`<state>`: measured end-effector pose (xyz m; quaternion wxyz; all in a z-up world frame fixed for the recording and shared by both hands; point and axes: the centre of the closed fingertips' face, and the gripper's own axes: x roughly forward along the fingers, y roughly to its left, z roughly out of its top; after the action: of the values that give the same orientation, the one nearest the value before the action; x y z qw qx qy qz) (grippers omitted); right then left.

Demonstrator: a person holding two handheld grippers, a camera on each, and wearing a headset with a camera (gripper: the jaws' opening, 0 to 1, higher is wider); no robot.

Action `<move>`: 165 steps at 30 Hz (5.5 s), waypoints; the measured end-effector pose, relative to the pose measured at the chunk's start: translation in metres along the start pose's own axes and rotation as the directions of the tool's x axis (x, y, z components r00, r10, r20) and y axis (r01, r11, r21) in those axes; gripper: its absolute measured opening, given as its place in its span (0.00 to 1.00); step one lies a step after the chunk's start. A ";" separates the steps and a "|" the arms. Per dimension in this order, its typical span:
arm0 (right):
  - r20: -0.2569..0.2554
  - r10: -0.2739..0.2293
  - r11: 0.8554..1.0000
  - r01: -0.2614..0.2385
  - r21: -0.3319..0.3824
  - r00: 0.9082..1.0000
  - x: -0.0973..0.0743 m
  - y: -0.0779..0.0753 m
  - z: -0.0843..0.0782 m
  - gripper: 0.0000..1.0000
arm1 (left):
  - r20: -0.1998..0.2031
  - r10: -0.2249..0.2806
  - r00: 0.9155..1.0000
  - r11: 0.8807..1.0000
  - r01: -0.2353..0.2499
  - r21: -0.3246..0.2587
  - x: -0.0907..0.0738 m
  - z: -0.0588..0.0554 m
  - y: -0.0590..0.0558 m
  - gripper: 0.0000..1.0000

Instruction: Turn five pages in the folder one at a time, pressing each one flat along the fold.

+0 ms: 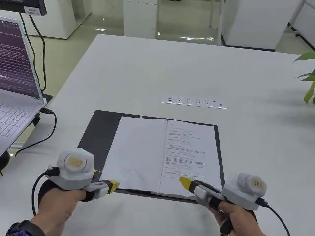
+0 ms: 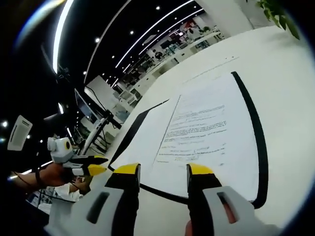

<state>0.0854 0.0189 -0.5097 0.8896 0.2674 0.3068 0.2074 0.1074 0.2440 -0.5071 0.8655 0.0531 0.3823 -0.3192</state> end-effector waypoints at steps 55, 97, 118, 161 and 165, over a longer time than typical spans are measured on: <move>0.018 -0.124 0.967 0.125 -0.223 0.992 -0.103 -0.011 -0.004 0.62 | 0.017 -0.072 0.997 0.988 0.069 0.135 -0.041 0.004 -0.043 0.70; 0.023 -0.148 0.977 0.150 -0.154 0.989 -0.117 -0.026 -0.014 0.60 | -0.057 -0.351 0.935 0.879 0.350 0.323 0.059 0.067 -0.181 0.66; -0.009 -0.154 0.979 0.152 -0.133 0.988 -0.115 -0.034 -0.020 0.58 | -0.086 -0.397 0.914 0.859 0.403 0.315 0.109 0.068 -0.219 0.59; -0.033 -0.145 0.982 0.140 -0.130 0.989 -0.110 -0.043 -0.019 0.58 | -0.053 -0.268 0.962 0.860 0.264 0.436 0.172 0.062 -0.227 0.29; -0.037 -0.144 0.982 0.138 -0.131 0.989 -0.110 -0.043 -0.021 0.58 | -0.051 -0.263 0.963 0.855 0.257 0.450 0.171 0.062 -0.226 0.18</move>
<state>0.0003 -0.0656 -0.5019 0.9099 0.1825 0.3318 0.1692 0.0983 -0.0429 -0.5482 0.7805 0.1989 0.2959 -0.5135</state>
